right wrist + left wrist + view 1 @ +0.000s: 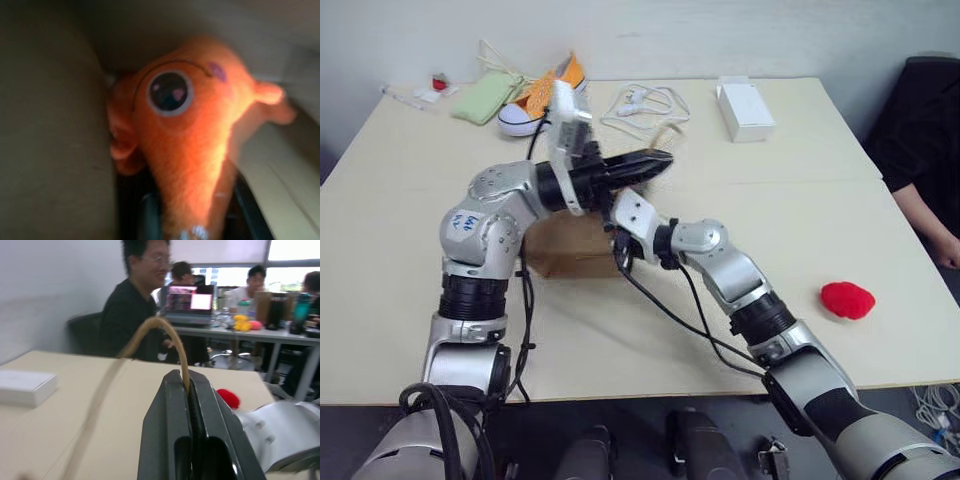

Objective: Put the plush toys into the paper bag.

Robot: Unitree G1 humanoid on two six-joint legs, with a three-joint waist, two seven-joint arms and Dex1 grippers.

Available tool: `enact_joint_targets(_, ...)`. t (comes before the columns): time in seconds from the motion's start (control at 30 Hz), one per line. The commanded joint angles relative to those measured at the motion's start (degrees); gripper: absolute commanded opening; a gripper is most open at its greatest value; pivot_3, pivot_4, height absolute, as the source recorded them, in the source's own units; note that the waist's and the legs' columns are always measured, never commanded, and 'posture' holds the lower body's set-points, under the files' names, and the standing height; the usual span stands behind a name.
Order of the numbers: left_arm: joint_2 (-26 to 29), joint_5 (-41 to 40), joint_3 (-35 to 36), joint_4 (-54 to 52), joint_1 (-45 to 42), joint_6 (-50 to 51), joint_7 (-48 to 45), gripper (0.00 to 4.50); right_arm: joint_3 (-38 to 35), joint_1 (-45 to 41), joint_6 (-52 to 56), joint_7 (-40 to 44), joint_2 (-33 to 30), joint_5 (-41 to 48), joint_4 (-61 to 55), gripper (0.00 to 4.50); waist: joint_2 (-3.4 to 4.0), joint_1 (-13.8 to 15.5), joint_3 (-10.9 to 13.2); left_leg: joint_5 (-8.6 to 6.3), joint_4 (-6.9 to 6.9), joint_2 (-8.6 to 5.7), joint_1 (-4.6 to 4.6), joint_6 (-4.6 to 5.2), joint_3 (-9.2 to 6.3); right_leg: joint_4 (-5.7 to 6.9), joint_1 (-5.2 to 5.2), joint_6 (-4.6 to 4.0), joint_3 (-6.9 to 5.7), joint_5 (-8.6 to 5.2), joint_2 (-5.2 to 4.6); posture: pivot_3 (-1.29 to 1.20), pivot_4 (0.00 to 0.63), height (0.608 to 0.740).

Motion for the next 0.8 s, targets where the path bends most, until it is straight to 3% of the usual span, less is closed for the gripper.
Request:
enact_joint_targets(0.03, 1.6, -3.6, 1.1, -5.4, -0.9, 1.8, -1.5, 0.0, -3.6, 1.2, 3.7, 2.7, 0.7, 4.8, -2.1, 0.34, 0.02, -0.2, 0.0, 0.0, -0.01, -0.01, 0.0, 0.0, 0.0, 0.01, -0.02, 0.0, 0.0, 0.0, 0.01, 0.0, 0.15, 0.74)
enact_joint_targets(0.4, 3.0, -3.7, 0.8, -5.1, -0.1, 2.7, -0.5, 0.0, -5.5, 2.2, 7.7, -1.5, 1.0, 4.1, -4.5, 0.34, 0.03, -0.3, 0.0, 0.02, -0.02, 0.0, 0.06, -0.08, -0.07, 0.02, -0.06, -0.01, 0.01, 0.01, 0.07, 0.0, 0.15, 0.74)
enact_joint_targets(0.57, 3.6, -1.1, 1.2, -0.9, 0.3, 0.1, 0.3, 0.0, -6.9, 4.3, 12.4, -2.9, -0.5, 6.2, -12.7, 2.0, 0.03, -0.2, 0.0, 0.02, -0.02, 0.0, 0.06, -0.08, -0.07, 0.01, -0.06, -0.01, 0.0, 0.01, 0.07, 0.0, 0.15, 0.74)
enact_joint_targets(0.8, 3.2, 0.3, 1.5, 3.6, -0.7, -2.1, 0.7, 0.0, -14.3, 14.1, 29.4, -2.0, -8.6, 18.2, -43.7, 4.39, 0.03, 0.6, 0.0, 0.01, -0.02, -0.04, -0.02, -0.07, -0.15, -0.05, -0.06, -0.01, -0.03, 0.01, 0.04, 0.0, 0.15, 0.74)
